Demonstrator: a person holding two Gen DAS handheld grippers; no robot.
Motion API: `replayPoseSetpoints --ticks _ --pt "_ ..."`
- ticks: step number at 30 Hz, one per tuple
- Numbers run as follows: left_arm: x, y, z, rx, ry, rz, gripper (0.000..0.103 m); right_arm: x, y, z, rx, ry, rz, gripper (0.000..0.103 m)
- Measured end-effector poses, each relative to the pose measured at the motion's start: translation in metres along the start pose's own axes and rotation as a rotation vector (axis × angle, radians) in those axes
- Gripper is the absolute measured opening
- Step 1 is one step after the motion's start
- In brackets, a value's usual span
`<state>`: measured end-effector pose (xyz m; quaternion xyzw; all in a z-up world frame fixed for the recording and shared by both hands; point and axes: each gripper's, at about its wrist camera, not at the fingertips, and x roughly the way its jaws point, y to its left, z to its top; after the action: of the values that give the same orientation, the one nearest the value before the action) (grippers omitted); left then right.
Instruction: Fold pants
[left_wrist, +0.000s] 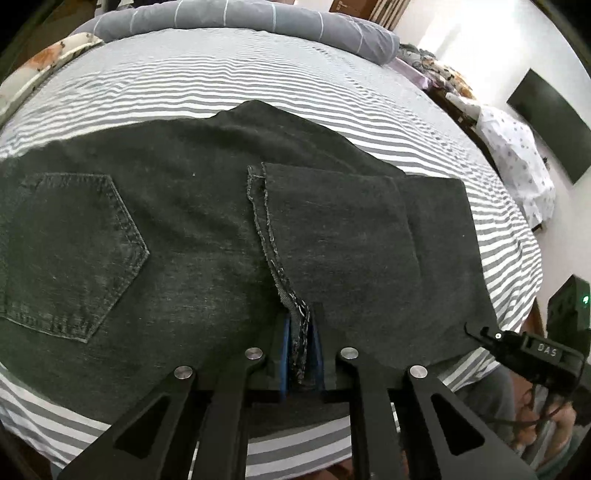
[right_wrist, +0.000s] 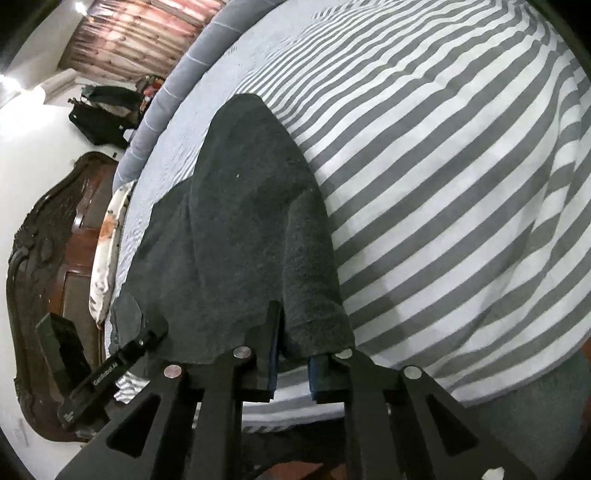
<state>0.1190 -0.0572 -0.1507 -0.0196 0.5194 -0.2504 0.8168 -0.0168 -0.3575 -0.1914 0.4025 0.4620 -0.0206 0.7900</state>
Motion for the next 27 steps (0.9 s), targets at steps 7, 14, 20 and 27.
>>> replayPoseSetpoints --ticks 7,14,20,27 --pt "-0.029 -0.002 0.005 0.092 -0.071 0.133 0.024 -0.027 0.021 -0.013 -0.165 0.096 -0.065 0.032" --pt "-0.039 -0.003 0.031 0.088 -0.172 0.118 0.038 -0.054 0.066 0.015 -0.354 -0.037 -0.108 0.031" --pt "-0.008 -0.016 0.05 0.098 -0.146 0.128 0.038 -0.015 0.102 0.081 -0.463 -0.127 -0.2 0.029" --pt "0.027 -0.022 0.056 0.159 -0.107 0.177 0.038 0.043 0.093 0.121 -0.466 -0.065 -0.306 0.02"
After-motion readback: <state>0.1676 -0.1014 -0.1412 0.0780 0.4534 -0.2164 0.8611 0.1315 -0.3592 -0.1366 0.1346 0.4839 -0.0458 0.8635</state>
